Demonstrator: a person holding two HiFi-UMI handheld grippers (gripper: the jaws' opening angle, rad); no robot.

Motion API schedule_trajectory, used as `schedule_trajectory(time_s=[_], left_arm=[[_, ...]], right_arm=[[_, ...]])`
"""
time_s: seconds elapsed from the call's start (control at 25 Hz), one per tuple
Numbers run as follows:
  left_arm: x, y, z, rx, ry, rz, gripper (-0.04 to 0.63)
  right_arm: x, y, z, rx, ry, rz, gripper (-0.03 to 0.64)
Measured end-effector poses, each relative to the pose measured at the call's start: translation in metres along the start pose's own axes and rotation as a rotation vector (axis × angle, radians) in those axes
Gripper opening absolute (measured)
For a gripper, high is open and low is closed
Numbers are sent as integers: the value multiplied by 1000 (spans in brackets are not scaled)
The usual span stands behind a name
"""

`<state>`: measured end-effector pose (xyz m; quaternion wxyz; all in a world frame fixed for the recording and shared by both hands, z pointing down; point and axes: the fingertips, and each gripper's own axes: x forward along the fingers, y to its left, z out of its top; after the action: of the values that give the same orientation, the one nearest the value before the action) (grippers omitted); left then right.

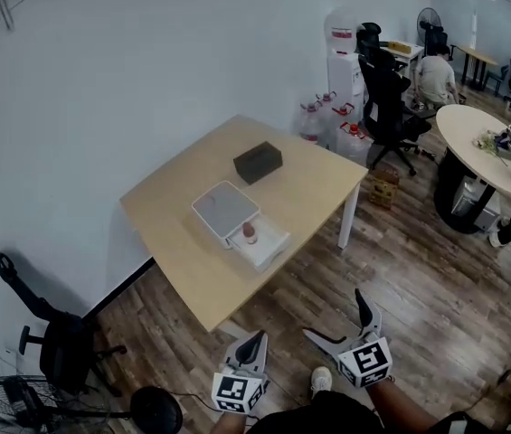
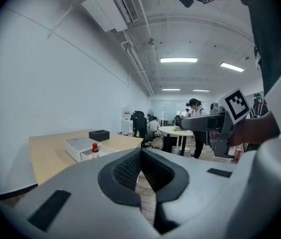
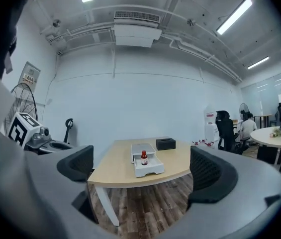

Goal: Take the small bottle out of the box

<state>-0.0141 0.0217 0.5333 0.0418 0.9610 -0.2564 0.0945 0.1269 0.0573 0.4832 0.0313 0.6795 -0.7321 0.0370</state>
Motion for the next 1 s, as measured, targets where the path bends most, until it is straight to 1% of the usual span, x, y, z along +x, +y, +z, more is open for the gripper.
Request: schedule_trajectory(time_s=[0.2, 0.4, 0.56, 0.72, 0.84, 1.0], left_arm=[[44, 4, 16, 13, 2, 31, 12], [67, 12, 26, 18, 5, 64, 12], [81, 28, 25, -2, 13, 94, 12], [100, 45, 27, -27, -1, 104, 12], [110, 66, 34, -17, -16, 111, 12], [123, 101, 45, -9, -37, 127, 12]], right_arm=[[33, -37, -1, 4, 9, 57, 589], [54, -61, 0, 1, 9, 95, 589], [74, -67, 3, -12, 5, 124, 588], [102, -72, 5, -10, 1, 142, 588], [129, -68, 8, -25, 2, 156, 588], [166, -61, 6, -55, 44, 177, 589]])
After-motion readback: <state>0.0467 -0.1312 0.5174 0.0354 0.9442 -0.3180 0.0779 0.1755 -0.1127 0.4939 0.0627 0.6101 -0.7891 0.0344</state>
